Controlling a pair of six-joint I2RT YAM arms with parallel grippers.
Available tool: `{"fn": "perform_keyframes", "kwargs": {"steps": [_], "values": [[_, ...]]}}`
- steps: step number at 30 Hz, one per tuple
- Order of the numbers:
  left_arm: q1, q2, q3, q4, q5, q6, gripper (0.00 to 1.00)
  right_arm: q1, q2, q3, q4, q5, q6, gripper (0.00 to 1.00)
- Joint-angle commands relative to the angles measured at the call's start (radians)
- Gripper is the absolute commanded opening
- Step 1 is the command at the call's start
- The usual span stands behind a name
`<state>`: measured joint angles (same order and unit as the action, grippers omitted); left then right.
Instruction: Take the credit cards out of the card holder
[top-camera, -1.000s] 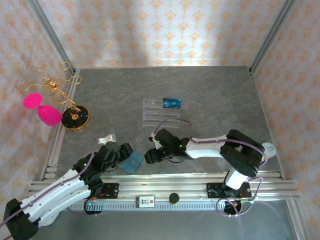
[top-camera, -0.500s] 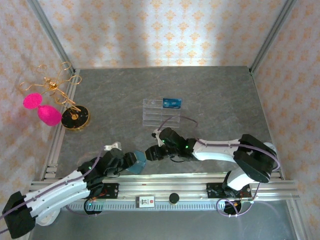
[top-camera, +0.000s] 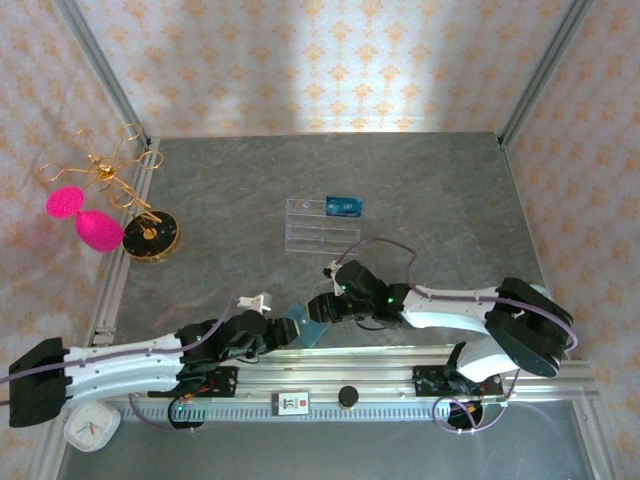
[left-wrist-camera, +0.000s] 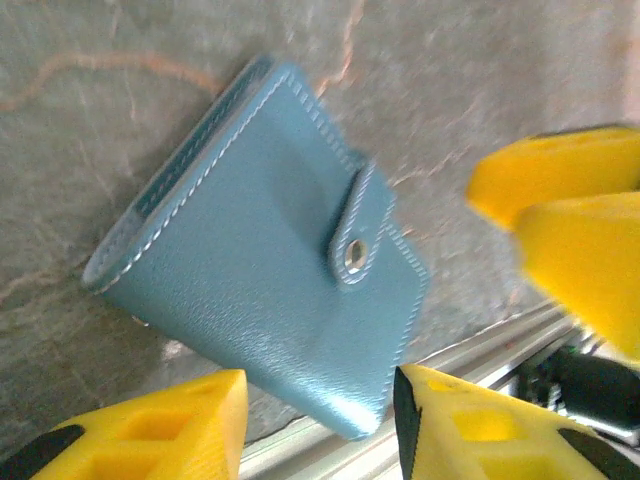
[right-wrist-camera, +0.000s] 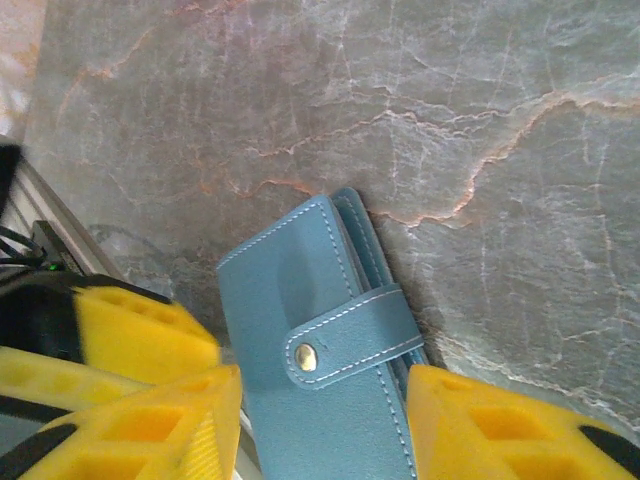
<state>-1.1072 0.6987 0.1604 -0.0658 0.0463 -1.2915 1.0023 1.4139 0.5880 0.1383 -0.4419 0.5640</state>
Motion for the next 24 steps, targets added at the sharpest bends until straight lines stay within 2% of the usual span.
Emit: {"fn": "perform_keyframes", "kwargs": {"steps": [1, 5, 8, 10, 18, 20, 24], "values": [[-0.002, -0.128, -0.009, -0.145, -0.124, -0.044, 0.43, -0.001, 0.05, 0.046, -0.049, 0.019, -0.042, 0.49], [0.003, -0.211, -0.077, -0.133, -0.107, -0.081, 0.42, -0.001, 0.108, 0.085, -0.121, 0.016, -0.11, 0.53], [0.006, -0.195, -0.083, -0.107, -0.101, -0.072, 0.51, 0.002, 0.148, 0.086, -0.113, -0.025, -0.127, 0.55], [0.005, -0.164, -0.071, -0.103, -0.101, -0.061, 0.53, 0.012, 0.178, 0.094, -0.104, -0.064, -0.141, 0.55], [0.054, -0.023, -0.068, 0.02, -0.038, -0.013, 0.46, 0.038, 0.207, 0.099, -0.095, -0.135, -0.174, 0.54], [0.061, 0.013, -0.059, 0.056, -0.025, 0.008, 0.44, 0.043, 0.214, 0.095, -0.087, -0.164, -0.18, 0.5], [0.067, 0.087, -0.043, 0.119, 0.006, 0.037, 0.43, 0.047, 0.239, 0.102, -0.075, -0.172, -0.183, 0.27]]}}
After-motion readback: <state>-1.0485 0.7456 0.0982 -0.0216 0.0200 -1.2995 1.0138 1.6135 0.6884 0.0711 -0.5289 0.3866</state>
